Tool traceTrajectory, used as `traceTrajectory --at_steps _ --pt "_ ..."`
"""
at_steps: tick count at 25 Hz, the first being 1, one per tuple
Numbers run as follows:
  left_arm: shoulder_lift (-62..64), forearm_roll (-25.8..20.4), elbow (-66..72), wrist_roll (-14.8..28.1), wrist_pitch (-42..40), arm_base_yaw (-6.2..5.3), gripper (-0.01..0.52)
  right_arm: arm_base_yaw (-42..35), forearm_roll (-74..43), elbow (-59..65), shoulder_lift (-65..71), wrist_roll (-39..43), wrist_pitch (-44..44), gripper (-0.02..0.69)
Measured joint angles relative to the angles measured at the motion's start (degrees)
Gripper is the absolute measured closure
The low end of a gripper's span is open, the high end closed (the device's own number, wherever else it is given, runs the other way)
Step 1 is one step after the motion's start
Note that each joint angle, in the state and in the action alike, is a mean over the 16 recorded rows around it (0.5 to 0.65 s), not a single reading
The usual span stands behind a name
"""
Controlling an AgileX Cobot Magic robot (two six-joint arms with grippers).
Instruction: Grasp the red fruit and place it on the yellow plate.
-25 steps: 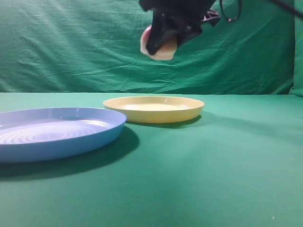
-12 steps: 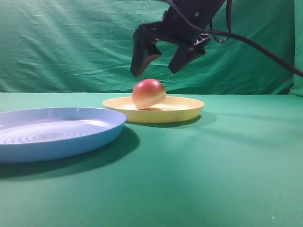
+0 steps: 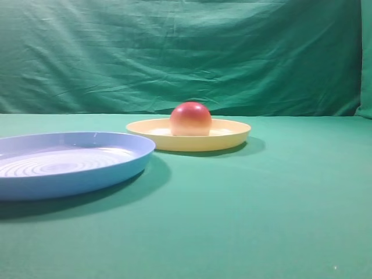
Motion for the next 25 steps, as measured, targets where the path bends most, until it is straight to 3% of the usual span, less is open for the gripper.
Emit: traceTrajectory --at_steps 6,17,25 --pt "0.0 0.0 0.0 0.0 0.0 0.00 0.357 0.1 0.8 8.0 -11.6 3.2 2.0 0.665" --pt "0.0 0.0 0.0 0.0 0.0 0.00 0.357 0.2 1.8 29.2 -37.2 5.5 -3.2 0.665" --pt "0.0 0.0 0.0 0.0 0.0 0.00 0.357 0.1 -4.4 38.3 -48.0 13.2 -6.4 0.665"
